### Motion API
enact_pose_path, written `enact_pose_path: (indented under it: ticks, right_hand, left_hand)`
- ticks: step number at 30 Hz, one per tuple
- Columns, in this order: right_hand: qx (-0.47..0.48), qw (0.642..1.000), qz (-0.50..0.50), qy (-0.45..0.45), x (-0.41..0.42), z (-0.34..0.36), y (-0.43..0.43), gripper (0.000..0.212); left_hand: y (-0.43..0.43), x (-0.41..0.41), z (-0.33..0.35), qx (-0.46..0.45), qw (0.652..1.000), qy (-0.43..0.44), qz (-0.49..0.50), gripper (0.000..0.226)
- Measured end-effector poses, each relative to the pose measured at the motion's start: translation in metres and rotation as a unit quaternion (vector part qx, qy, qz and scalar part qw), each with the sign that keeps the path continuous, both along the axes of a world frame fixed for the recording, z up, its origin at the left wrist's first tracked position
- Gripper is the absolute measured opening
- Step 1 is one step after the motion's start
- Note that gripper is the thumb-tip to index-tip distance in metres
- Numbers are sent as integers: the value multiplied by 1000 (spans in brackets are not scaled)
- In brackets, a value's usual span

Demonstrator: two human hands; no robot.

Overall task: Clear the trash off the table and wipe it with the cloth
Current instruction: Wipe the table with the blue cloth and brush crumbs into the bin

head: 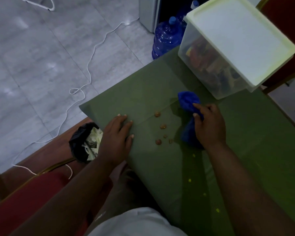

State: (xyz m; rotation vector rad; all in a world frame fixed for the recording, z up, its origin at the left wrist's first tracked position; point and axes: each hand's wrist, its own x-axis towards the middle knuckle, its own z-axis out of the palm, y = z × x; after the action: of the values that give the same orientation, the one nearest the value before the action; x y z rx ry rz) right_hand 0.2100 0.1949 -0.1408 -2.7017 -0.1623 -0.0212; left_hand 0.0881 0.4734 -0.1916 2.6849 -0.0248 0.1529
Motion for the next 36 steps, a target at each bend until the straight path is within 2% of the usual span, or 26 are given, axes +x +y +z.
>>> enact_pose_path:
  ticks: [4,7,10,13,15,19,24,27,30,36]
  right_hand:
    - [-30,996,56,64,32,-18,24,31]
    - [-71,982,158,73,31,-19,49,41]
    - [-67,966,231,90,18,-20,61,40]
    - [-24,954,280,108,-2,-23,64,46]
    - [19,960,267,83,-6,-19,60,42]
    - [86,981,173,12,0,-6,33,34]
    - [10,996,73,48,-17,-13,-4,33]
    - [-24,994,95,54,-39,-20,6,33]
    - [-35,993,105,47,-52,-18,30,33]
    - [-19,997,22,66,-60,-21,73,34]
  left_hand:
    - [-1,-3,1,2,1000,2,3,40]
    - [-1,-3,0,-7,1000,-1,8,40]
    - [-1,-2,1,-11,1000,1,12,41]
    - [-1,-2,2,-7,1000,14,14,42]
    - [-1,-2,2,-5,1000,20,16,43]
    - [-1,-2,3,-6,1000,19,15,42]
    - [0,-2,1,-4,1000,19,9,41]
    - [1,-1,0,-11,1000,16,10,41]
    - [3,-1,0,-14,1000,17,7,41]
    - [7,-1,0,-14,1000,17,3,41]
